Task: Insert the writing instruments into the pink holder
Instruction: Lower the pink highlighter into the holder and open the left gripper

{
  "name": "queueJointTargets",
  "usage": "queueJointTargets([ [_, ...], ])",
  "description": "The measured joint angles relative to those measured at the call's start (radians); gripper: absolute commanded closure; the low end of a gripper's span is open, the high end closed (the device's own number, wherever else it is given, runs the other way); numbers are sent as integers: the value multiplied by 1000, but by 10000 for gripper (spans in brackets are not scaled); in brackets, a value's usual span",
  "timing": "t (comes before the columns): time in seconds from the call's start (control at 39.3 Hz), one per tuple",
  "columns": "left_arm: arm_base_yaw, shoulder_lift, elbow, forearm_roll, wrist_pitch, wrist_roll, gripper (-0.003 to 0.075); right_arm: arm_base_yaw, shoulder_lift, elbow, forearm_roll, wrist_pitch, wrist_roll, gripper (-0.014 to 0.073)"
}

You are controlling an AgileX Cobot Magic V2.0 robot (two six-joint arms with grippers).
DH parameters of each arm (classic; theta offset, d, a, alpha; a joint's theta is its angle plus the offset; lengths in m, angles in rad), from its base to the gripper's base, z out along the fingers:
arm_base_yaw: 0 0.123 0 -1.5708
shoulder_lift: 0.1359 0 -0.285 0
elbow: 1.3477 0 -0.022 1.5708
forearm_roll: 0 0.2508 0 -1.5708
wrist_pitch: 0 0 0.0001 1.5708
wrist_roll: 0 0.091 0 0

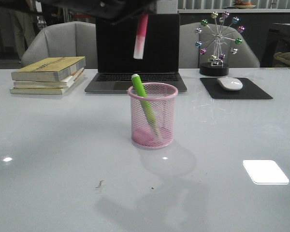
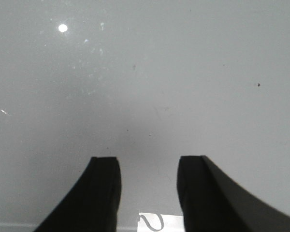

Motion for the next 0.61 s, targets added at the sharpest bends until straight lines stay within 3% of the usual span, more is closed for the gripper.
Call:
queueJointTargets([
  [0.46, -65, 126, 6, -4, -123, -2, 622, 0, 0, 0, 0, 4, 0, 187],
  [0.53, -65, 126, 6, -4, -127, -2, 582, 0, 0, 0, 0, 4, 0, 187],
  [0.61, -65, 126, 6, -4, -129, -2, 496, 0, 0, 0, 0, 4, 0, 187],
])
